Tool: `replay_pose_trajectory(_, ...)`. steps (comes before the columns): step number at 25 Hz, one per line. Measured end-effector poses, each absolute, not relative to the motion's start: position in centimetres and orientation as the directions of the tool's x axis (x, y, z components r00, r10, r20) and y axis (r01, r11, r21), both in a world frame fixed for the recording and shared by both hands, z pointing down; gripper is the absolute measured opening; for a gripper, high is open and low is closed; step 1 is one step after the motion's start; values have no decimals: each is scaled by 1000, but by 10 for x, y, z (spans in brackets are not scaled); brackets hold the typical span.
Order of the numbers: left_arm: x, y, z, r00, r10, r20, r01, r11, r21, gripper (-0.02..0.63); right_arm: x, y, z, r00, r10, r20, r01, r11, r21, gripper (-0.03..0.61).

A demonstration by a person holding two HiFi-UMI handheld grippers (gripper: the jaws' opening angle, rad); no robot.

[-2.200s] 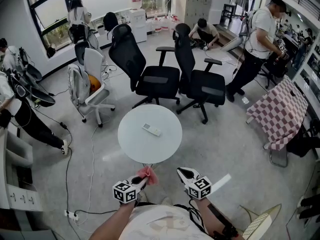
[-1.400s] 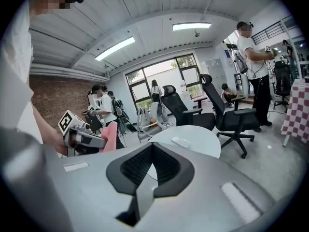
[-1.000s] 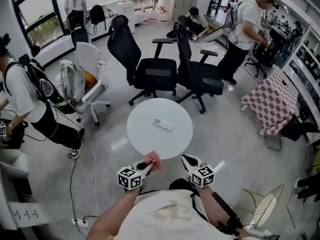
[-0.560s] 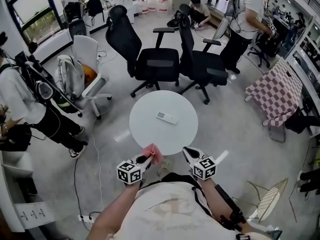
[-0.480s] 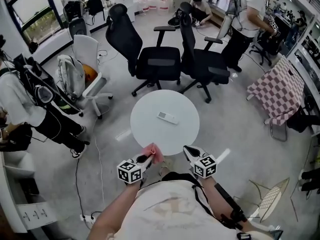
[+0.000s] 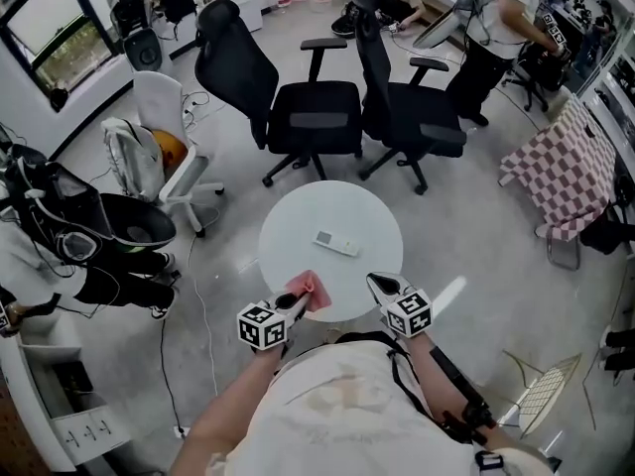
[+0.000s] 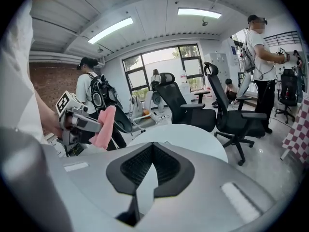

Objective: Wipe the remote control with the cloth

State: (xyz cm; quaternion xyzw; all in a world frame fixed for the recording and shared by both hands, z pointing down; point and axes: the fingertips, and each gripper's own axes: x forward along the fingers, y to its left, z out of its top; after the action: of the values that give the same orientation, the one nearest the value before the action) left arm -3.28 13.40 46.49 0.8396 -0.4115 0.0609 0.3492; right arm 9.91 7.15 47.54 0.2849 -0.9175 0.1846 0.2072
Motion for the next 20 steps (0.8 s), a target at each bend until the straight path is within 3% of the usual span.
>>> replay_pose_trajectory(20, -9, 48, 507, 662, -495, 563, -750, -420, 512, 20, 89, 19, 567, -705, -307, 640, -497, 857, -136, 12)
